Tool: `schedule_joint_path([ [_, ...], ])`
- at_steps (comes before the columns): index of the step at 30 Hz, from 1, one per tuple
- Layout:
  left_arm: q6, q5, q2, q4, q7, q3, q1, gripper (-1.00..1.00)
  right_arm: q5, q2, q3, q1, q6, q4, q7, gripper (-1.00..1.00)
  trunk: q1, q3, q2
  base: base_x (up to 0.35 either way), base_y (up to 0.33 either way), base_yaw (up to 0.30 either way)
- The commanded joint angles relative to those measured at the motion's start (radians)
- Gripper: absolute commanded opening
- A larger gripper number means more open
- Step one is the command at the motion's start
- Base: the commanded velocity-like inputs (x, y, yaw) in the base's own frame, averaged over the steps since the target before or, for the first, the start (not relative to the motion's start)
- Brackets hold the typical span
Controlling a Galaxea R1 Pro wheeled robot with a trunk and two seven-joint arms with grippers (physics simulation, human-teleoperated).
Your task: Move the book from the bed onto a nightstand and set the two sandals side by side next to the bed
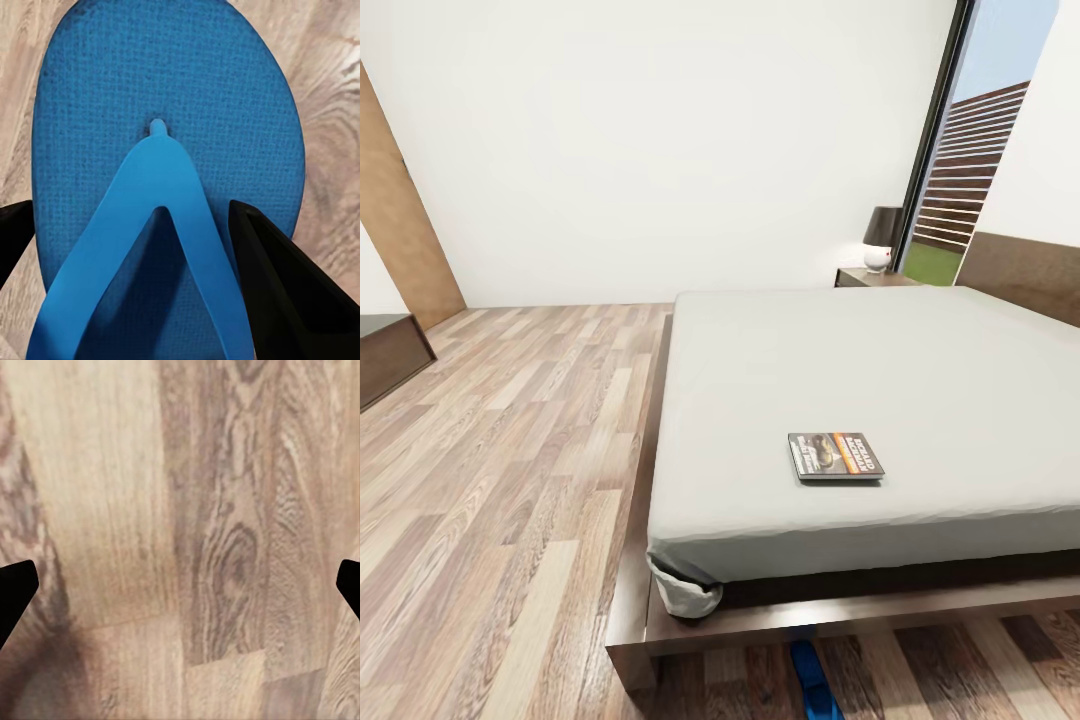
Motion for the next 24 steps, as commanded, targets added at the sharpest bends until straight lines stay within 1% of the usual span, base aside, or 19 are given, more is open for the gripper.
schedule_joint_path([
  [1,-0.003,-0.003,0.001,0.0,0.002,-0.006,0.0,-1.0,-0.008,-0.001,0.008,-0.001,0.001,0.001,0.004,1.0,0.0,-0.001,0.0,0.0,0.0,0.0],
  [3,-0.004,-0.022,0.008,0.0,0.005,-0.007,0.001,-1.0,-0.008,-0.002,0.008,-0.001,0.001,0.002,0.004,1.0,0.0,-0.001,0.0,0.0,0.0,0.0],
  [6,-0.004,-0.067,0.021,0.0,0.007,-0.008,0.003,-1.0,-0.008,-0.003,0.009,-0.001,0.001,0.002,0.004,1.0,0.0,-0.001,0.0,0.0,0.0,0.0],
  [7,-0.003,-0.108,0.027,0.0,0.008,-0.008,0.003,-1.0,-0.008,-0.004,0.009,-0.001,0.001,0.002,0.004,1.0,0.0,-0.001,0.0,0.0,0.0,0.0],
  [9,-0.003,-0.153,0.032,0.0,0.01,-0.008,0.004,-1.0,-0.008,-0.004,0.009,-0.001,0.001,0.002,0.004,1.0,0.0,-0.001,0.0,0.0,0.0,0.0],
  [10,-0.002,-0.203,0.035,0.0,0.01,-0.009,0.004,-1.0,-0.008,-0.005,0.009,-0.001,0.001,0.002,0.004,1.0,0.0,-0.001,0.0,0.0,0.0,0.0],
  [12,-0.002,-0.262,0.037,0.0,0.014,-0.009,0.004,-1.0,-0.008,-0.005,0.009,-0.001,0.001,0.002,0.004,1.0,0.0,-0.001,0.0,0.0,0.0,0.0],
  [13,-0.001,-0.331,0.042,0.0,0.021,-0.01,0.005,-1.0,-0.008,-0.005,0.009,-0.001,0.001,0.002,0.004,1.0,0.0,-0.001,0.0,0.0,0.0,0.0],
  [16,0.0,-0.455,0.054,0.0,0.031,-0.012,0.005,-1.0,-0.008,-0.005,0.008,-0.001,0.001,0.002,0.004,1.0,0.0,-0.001,0.0,0.0,0.0,0.0],
  [20,0.001,-0.651,0.064,0.001,0.038,-0.019,0.006,-1.0,-0.008,-0.005,0.009,-0.001,0.001,0.002,0.004,1.0,0.0,-0.001,0.0,0.0,0.0,0.0],
  [21,0.002,-0.752,0.068,0.001,0.036,-0.021,0.006,-1.0,-0.008,-0.005,0.009,-0.001,0.001,0.002,0.004,1.0,0.0,-0.001,0.0,0.0,0.0,0.0],
  [22,0.002,-0.802,0.069,0.002,0.035,-0.022,0.006,-1.0,-0.008,-0.005,0.009,-0.001,0.001,0.002,0.004,1.0,0.0,-0.001,0.0,0.0,0.0,0.0],
  [23,0.003,-0.898,0.073,0.002,0.033,-0.023,0.006,-1.0,-0.008,-0.005,0.009,-0.001,0.001,0.002,0.004,1.0,0.0,-0.001,0.0,0.0,0.0,0.0],
  [24,0.004,-0.944,0.074,0.002,0.03,-0.024,0.006,-1.0,-0.008,-0.005,0.009,-0.001,0.001,0.002,0.004,1.0,0.0,-0.001,0.0,0.0,0.0,0.0],
])
